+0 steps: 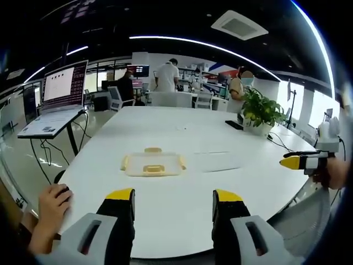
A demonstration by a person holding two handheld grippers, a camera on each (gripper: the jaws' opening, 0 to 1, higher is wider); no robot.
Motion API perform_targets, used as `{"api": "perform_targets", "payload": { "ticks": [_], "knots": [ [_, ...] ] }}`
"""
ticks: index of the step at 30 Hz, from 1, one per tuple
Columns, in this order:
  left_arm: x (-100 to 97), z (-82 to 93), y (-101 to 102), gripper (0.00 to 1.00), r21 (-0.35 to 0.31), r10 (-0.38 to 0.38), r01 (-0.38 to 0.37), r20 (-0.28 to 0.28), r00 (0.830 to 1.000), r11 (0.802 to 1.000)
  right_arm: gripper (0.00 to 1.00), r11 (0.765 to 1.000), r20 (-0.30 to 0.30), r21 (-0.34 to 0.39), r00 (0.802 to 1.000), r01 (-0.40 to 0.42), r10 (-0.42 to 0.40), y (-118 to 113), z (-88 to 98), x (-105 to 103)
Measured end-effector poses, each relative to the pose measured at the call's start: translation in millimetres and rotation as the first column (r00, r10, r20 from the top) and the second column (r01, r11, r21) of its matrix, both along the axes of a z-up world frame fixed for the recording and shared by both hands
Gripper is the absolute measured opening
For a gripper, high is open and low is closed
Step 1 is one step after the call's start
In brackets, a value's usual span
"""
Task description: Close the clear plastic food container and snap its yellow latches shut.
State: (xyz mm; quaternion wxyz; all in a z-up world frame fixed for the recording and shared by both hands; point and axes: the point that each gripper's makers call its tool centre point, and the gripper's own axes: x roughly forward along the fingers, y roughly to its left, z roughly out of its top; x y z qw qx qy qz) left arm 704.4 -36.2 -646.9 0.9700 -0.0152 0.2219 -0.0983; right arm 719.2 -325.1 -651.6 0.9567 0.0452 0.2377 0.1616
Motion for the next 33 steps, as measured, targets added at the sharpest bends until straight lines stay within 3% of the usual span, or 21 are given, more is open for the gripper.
{"api": "perform_targets", "payload": {
  "ticks": [11,22,33],
  "knots": [
    [8.8,1.1,5.6,0.54,-0.041,0.020,-0.020,-0.019,1.000,0.999,0.71,0.999,-0.019,0.040,1.000,0.018,-0.017,-3.0,0.2,10.4],
    [17.0,-4.3,8.4,0.56,-0.050,0.007,-0.011,-0.075,0.997,0.999,0.70,1.000,-0.027,0.029,1.000,-0.007,0.008,0.8,0.3,26.0],
    [44.7,2.2,25.7,0.56,-0.028,0.005,-0.007,-0.064,0.998,1.000,0.70,0.999,-0.030,0.014,0.998,-0.046,0.046,6.3,2.5,46.7]
  ]
}}
